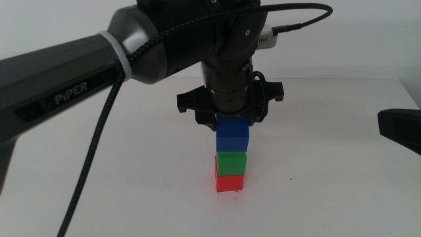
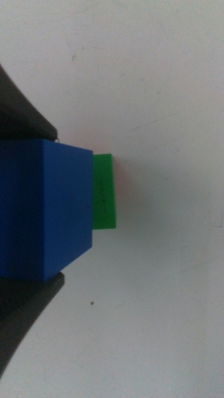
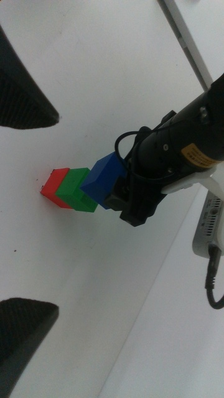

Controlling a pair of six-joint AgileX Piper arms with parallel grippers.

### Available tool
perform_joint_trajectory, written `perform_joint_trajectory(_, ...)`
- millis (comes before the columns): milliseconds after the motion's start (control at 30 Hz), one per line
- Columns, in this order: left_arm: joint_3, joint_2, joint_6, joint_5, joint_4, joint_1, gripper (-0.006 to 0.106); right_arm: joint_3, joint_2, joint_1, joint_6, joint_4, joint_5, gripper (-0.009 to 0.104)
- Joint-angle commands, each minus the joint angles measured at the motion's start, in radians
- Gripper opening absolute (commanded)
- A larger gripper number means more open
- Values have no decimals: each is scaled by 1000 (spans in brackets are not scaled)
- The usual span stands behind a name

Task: Stack red cubes first, then green, then blue cubes in a specific spot.

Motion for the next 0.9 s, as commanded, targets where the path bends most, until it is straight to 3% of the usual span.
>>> perform_joint_trajectory(0,-12,5,-15,-3,4,-6,14,0,-4,-4,-3,-7,-8,84)
perform_joint_trajectory(533,-16,31,-38,-3,16,-6,14,0,-4,-4,-3,-7,-8,84)
perform_joint_trajectory(667,-36,43,34,-3,-73,41,14,0,-4,-4,-3,-7,-8,84)
perform_joint_trajectory(867,-56,52,30,-3,-74,54,14,0,-4,-4,-3,-7,-8,84)
